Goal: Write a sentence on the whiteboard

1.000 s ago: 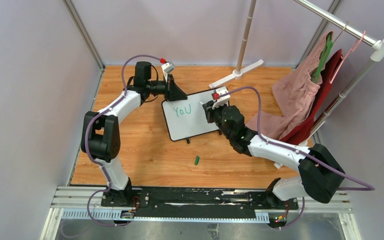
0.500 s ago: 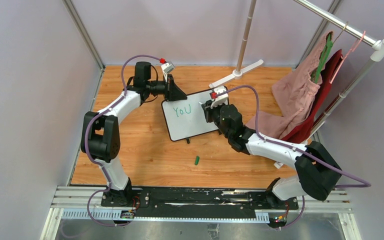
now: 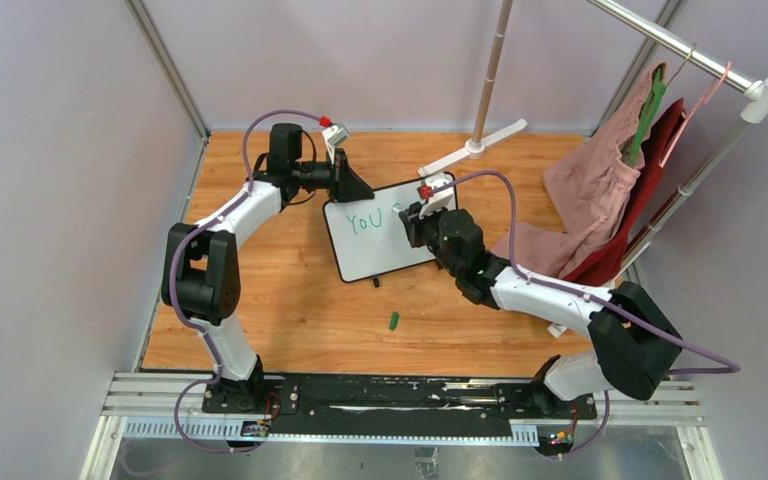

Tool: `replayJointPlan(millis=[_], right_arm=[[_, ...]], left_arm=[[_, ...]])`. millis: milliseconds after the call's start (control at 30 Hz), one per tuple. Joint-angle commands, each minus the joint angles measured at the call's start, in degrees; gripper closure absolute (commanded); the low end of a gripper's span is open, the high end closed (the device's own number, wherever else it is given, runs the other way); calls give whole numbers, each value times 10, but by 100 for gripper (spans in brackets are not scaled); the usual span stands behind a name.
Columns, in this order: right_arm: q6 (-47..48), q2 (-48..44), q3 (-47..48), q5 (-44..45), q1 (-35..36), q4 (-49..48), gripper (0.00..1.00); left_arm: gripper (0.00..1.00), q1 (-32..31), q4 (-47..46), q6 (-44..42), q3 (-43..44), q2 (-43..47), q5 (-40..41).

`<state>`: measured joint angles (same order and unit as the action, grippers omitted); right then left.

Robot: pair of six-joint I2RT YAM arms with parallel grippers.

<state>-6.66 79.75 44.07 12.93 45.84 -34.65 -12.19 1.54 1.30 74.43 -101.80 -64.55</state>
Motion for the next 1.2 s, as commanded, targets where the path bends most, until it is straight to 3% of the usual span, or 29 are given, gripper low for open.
replayJointPlan(millis=[0, 667, 1167], right_arm=[[-13, 5, -17, -10, 3, 14, 100], [-6, -32, -46, 59, -14, 45, 100], [-7, -83, -77, 49, -20, -5, 100]], left_arm=[[100, -3, 12, -2, -12, 13, 3], [100, -3, 11, -2, -16, 16, 4], [100, -3, 9, -2, -19, 22, 5]])
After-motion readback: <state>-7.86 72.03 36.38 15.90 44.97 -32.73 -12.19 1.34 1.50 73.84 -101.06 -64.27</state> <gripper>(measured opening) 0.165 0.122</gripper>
